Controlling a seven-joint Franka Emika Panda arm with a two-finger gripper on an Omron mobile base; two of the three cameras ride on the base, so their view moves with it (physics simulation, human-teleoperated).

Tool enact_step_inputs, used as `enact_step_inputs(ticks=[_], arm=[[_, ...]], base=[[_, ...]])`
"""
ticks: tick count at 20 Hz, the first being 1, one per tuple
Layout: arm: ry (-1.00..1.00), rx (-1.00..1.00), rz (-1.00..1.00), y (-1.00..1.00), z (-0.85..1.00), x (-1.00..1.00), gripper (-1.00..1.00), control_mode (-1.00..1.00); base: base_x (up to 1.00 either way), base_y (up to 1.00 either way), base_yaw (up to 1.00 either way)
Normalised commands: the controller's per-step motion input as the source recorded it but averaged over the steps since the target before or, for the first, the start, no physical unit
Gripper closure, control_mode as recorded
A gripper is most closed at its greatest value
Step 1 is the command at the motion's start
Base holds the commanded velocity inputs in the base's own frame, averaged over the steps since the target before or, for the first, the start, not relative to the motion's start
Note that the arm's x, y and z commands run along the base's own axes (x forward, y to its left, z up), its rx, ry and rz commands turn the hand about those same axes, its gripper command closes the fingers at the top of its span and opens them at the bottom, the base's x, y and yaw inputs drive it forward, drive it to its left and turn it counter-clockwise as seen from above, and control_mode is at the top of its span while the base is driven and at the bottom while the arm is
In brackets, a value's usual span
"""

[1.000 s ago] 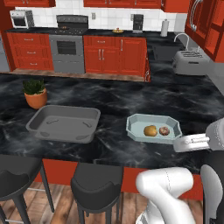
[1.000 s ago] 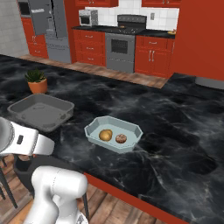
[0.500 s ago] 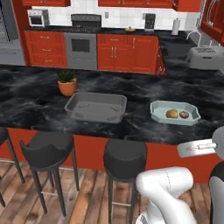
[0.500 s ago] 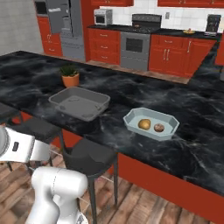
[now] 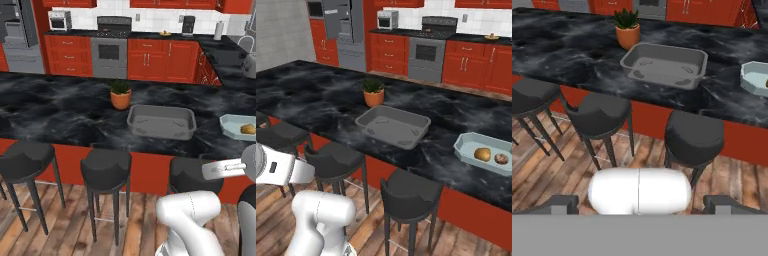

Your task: Place the cold items (potato and mushroom) from the fridge in one tupperware on the dining counter. Place the warm items (hot dog and kebab skewer) in the stove area in another tupperware.

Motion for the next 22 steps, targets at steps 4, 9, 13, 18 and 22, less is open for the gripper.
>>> enact_step_inputs(ticks=[4,9,13,18,22], arm=[[0.00,0.00,0.00,0.00,0.00,0.00,-1.00,1.00],[0.00,0.00,0.00,0.00,0.00,0.00,-1.00,1.00],[0.00,0.00,0.00,0.00,0.00,0.00,-1.00,1.00],[0.00,0.00,0.00,0.00,0.00,0.00,-1.00,1.00],[0.00,0.00,0.00,0.00,0.00,0.00,-1.00,1.00]], base=[[0.00,1.00,0.00],[0.00,1.00,0.00],[0.00,1.00,0.00],[0.00,1.00,0.00],[0.00,1.00,0.00]])
